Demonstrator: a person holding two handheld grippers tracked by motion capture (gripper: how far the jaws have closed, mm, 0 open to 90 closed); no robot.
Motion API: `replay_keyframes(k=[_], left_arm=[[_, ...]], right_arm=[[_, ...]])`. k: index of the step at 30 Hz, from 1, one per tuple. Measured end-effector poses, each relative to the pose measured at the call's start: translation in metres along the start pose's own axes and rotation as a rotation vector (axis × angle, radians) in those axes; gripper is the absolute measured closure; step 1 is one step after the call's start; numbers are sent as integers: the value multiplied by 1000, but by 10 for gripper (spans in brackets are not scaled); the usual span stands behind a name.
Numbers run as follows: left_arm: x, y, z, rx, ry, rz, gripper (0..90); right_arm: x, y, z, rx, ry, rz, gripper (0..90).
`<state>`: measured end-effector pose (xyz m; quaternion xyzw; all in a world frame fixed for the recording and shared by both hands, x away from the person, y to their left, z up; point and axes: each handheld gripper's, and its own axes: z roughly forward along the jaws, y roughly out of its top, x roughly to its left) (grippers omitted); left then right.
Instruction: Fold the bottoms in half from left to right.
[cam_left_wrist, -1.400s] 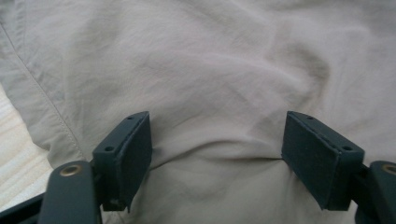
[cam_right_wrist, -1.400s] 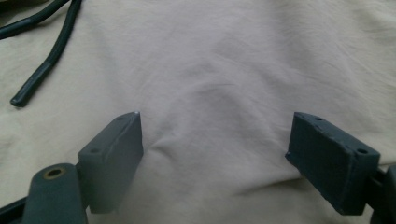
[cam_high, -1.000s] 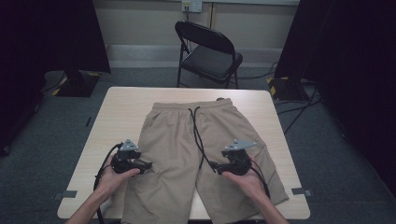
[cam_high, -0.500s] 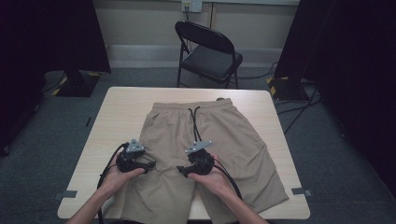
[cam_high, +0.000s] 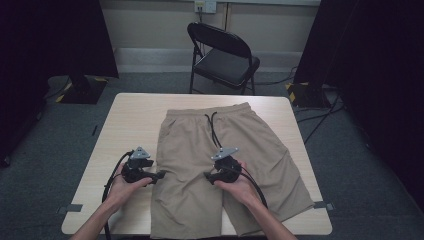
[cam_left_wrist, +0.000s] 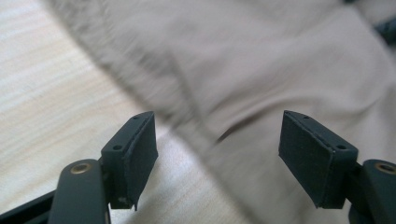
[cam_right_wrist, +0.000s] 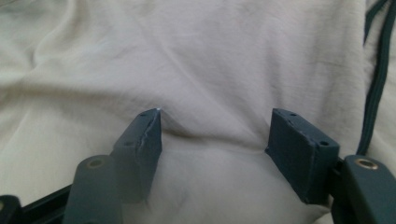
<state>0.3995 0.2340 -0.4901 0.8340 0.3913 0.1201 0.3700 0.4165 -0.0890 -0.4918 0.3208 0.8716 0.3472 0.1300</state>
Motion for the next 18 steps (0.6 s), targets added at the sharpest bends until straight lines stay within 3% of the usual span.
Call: replay_keyframes(k=[2, 3, 5, 6, 7, 13, 16, 18], left_arm=[[-1, 0, 2, 9, -3, 9, 287], [-3, 1, 5, 16, -5, 30, 286], [-4, 2, 5, 15, -24, 49, 292], [-4, 2, 5, 15, -24, 49, 290], [-5, 1, 6, 16, -26, 51, 291], [-4, 1, 5, 13, -14, 41, 298], [-4, 0, 5, 11, -13, 38, 298], [-2, -1, 5, 10, 11, 43, 297]], right_arm=[[-1, 0, -2, 5, -1, 7, 351], [6, 5, -9, -31, 23, 22, 354], [20, 13, -18, -68, 53, 2, 377], [20, 13, -18, -68, 53, 2, 377], [44, 22, -24, -86, 115, -35, 401], [104, 30, -10, -78, 289, -104, 503], [121, 30, -1, -63, 340, -126, 534], [133, 31, 3, -58, 374, -144, 576]])
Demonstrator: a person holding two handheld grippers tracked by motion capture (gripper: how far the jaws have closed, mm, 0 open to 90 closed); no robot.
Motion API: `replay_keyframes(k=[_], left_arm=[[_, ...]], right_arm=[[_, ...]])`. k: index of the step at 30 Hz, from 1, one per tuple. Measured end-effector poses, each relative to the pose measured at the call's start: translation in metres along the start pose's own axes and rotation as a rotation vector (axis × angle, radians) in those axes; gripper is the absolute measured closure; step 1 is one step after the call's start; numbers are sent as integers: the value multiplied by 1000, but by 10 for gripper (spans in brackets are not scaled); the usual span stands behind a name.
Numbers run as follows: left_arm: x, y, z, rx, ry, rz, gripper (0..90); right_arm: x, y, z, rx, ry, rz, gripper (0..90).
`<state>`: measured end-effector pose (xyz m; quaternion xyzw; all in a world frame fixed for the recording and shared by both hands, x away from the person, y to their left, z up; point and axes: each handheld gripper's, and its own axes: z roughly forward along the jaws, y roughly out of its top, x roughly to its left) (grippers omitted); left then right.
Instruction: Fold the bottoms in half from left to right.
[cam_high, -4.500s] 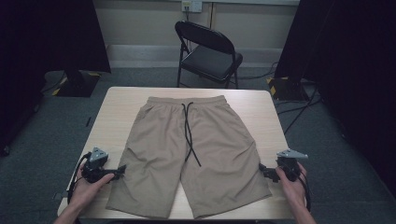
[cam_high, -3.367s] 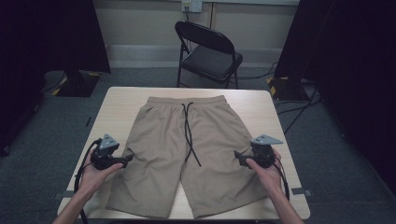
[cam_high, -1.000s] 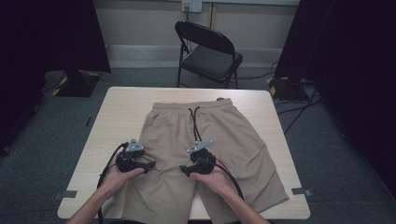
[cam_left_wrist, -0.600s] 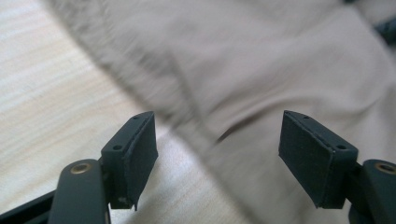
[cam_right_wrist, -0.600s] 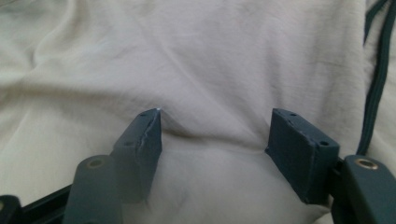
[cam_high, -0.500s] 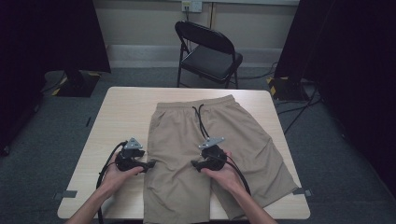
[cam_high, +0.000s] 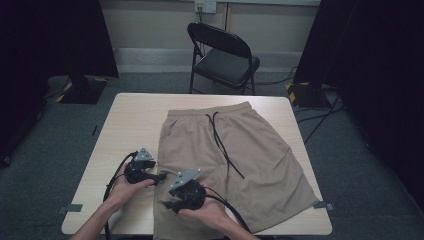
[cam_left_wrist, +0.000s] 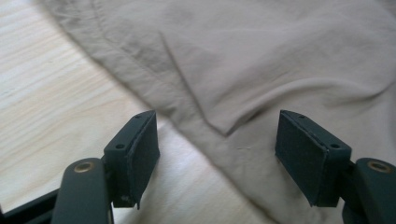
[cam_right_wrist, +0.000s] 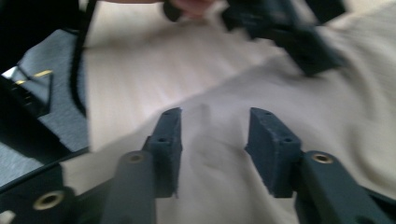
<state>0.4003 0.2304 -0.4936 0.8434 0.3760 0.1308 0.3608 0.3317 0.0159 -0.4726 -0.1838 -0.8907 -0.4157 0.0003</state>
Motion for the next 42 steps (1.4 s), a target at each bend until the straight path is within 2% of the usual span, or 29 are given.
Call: replay_keyframes(k=[2, 4, 6, 9, 14, 19, 22, 25, 27, 29, 32, 33, 37, 40, 42], left_arm=[[1, 0, 0, -1, 12, -3, 297], [1, 0, 0, -2, 12, -2, 294], [1, 0, 0, -1, 20, 1, 295], [0, 0, 1, 2, 25, 12, 288], [0, -1, 1, -2, 18, 13, 275], [0, -1, 1, -4, 20, 16, 272], [-1, -1, 2, -6, 17, 16, 253], [-1, -1, 2, -6, 22, 20, 248], [-1, -1, 2, -5, 24, 26, 247], [-1, -2, 2, -8, 22, 21, 248], [-1, -2, 2, -9, 20, 20, 248], [0, -2, 2, -9, 18, 18, 247], [1, -2, 1, -7, 15, 14, 248], [2, -2, 1, -5, 21, 9, 247], [3, -2, -1, -6, 12, -12, 248]], right_arm=[[6, 2, 5, -8, 29, 0, 596], [9, 2, 8, -1, 35, -11, 595], [14, 1, 17, 8, 61, -8, 570], [18, 1, 26, 23, 61, -25, 497], [18, -1, 36, 41, 60, -21, 426], [28, -3, 40, 20, 29, -58, 357], [37, -6, 44, -1, -10, -98, 357], [43, -8, 45, 1, -58, -147, 362], [43, -9, 45, -7, -60, -141, 370], [41, -9, 44, -8, -61, -139, 442], [33, -9, 40, -8, -59, -138, 613], [31, -8, 39, -6, -56, -140, 645], [25, -5, 36, 22, -46, -130, 822], [22, -5, 36, 30, -39, -123, 871], [22, -5, 35, 33, -24, -118, 881]])
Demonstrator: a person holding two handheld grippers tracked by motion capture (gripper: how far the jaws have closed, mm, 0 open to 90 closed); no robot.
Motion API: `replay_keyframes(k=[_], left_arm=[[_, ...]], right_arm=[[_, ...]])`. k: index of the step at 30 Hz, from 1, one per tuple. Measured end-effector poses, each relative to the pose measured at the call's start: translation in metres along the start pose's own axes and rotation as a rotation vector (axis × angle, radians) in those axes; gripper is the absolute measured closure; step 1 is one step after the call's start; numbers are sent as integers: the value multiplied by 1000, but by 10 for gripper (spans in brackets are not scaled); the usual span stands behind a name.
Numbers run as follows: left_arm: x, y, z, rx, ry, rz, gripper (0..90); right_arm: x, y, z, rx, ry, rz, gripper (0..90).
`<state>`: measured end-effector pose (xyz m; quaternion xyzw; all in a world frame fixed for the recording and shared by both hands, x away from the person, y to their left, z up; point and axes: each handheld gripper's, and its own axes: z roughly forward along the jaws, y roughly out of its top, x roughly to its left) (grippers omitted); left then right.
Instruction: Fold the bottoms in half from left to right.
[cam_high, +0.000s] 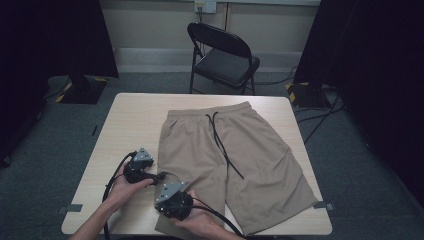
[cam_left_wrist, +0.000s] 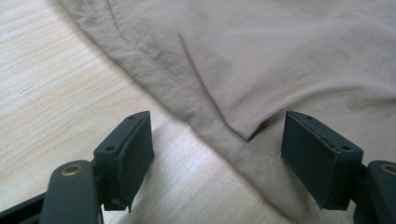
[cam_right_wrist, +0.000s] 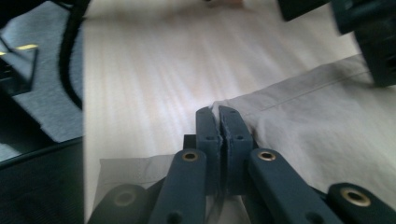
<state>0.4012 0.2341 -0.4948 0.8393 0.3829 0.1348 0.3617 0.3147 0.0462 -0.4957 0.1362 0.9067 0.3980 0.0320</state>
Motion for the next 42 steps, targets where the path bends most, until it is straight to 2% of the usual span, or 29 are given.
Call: replay_keyframes(k=[2, 3, 6, 10, 14, 19, 24, 29, 33, 38, 40, 42], left_arm=[[4, -1, -3, 1, -18, -29, 248], [5, -1, -4, 0, -20, -30, 254], [10, -2, -6, 4, -6, -58, 280], [16, -2, -11, -8, 11, -96, 286], [19, -2, -18, -25, 60, -112, 324], [23, -2, -20, -22, 48, -135, 324], [21, -1, -18, -14, 35, -134, 323], [20, -1, -18, -12, 26, -139, 319], [22, 0, -21, -27, 28, -152, 319], [27, 5, -28, -73, 42, -174, 318], [31, 9, -28, -78, 49, -176, 318], [37, 14, -27, -88, 55, -173, 325]], right_arm=[[1, -2, -2, -3, 17, 6, 886], [2, -3, -3, 1, 24, 0, 887], [1, -3, -9, -12, 36, 3, 887], [-7, 2, -24, -56, 19, 26, 887], [-24, 3, -39, -78, -29, 55, 887], [-47, -2, -56, -99, -97, 96, 885], [-74, -15, -60, -61, -165, 158, 880], [-89, -32, -51, -12, -209, 204, 876], [-88, -36, -49, -12, -206, 222, 875], [-72, -37, -48, -6, -185, 178, 884], [-67, -40, -47, -30, -146, 204, 885], [-62, -40, -46, -35, -139, 191, 885]])
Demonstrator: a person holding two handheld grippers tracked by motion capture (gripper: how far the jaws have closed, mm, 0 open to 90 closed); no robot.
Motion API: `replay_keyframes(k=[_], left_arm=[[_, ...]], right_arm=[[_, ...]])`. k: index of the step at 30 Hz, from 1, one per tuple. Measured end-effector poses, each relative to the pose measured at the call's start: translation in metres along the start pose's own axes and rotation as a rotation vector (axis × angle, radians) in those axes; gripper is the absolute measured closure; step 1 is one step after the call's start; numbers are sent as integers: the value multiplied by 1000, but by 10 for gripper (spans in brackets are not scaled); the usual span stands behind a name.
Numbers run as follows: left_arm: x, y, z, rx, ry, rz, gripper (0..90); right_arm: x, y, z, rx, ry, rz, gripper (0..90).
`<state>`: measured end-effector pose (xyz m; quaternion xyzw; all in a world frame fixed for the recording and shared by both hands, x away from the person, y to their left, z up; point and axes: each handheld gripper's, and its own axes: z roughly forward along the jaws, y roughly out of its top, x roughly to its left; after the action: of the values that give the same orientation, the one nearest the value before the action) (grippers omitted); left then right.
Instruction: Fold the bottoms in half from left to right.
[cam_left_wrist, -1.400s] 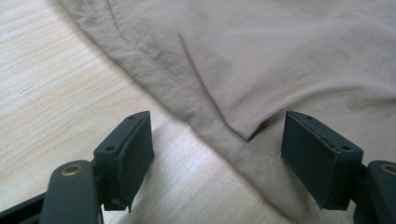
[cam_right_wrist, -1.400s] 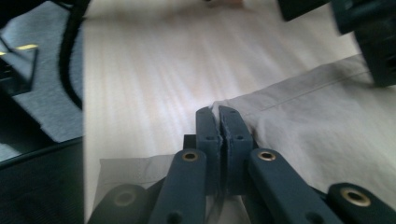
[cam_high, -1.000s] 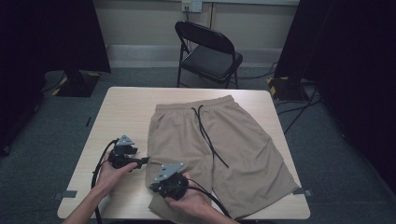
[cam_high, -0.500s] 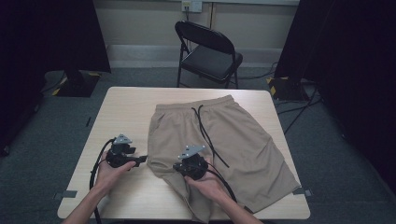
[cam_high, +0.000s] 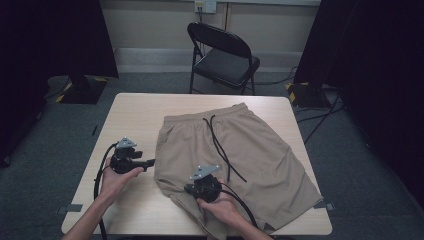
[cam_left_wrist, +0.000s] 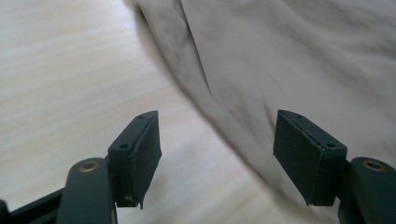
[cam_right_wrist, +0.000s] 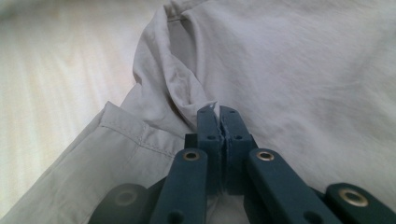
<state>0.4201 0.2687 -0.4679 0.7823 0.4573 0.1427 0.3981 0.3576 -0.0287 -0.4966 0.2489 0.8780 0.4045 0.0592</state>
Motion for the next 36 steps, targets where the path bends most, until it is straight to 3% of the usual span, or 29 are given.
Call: replay_keyframes(k=[2, 4, 5, 6, 7, 9, 12, 15, 16, 17, 18, 19, 22, 26, 29, 33, 35, 36], left_arm=[[4, 3, 2, -27, 17, -18, 338], [13, 11, 12, -30, -25, -83, 340], [15, 13, 14, -62, -13, -91, 347], [16, 15, 16, -69, 5, -86, 357], [20, 20, 19, -37, 12, -70, 355], [24, 22, 23, -63, 46, -75, 363], [30, 26, 33, -24, 52, -84, 373], [35, 28, 40, -63, 59, -104, 410], [36, 29, 50, -22, 65, -106, 410], [35, 30, 54, -2, 82, -79, 410], [36, 29, 55, -9, 88, -78, 410], [37, 29, 56, -17, 84, -101, 411], [37, 29, 57, -15, 84, -98, 414], [41, 27, 59, -3, 49, -115, 434], [39, 26, 63, 10, 63, -93, 439], [35, 26, 65, 3, 71, -94, 444], [32, 26, 66, 2, 42, -64, 524], [31, 27, 67, 7, 51, -54, 525]], right_arm=[[3, 0, 0, 5, 11, -11, 885], [13, 2, 3, 16, 38, -32, 885], [15, 2, 3, 19, 43, -36, 885], [18, 2, 3, 23, 52, -39, 885], [20, 2, 3, 23, 60, -46, 885], [23, 1, 3, 24, 70, -55, 885], [23, 1, 3, 23, 75, -55, 885], [23, 1, 4, 22, 79, -58, 886], [23, 1, 4, 21, 81, -56, 885], [22, 1, 4, 16, 82, -56, 885], [22, 0, 4, 15, 83, -55, 885], [22, 0, 4, 14, 82, -56, 886], [22, 0, 4, 12, 83, -59, 885], [22, 0, 4, 14, 85, -60, 885], [21, 0, 4, 11, 87, -45, 885], [21, 0, 4, 13, 91, -44, 885], [21, 0, 4, 10, 88, -48, 886], [21, 0, 4, 10, 87, -47, 886]])
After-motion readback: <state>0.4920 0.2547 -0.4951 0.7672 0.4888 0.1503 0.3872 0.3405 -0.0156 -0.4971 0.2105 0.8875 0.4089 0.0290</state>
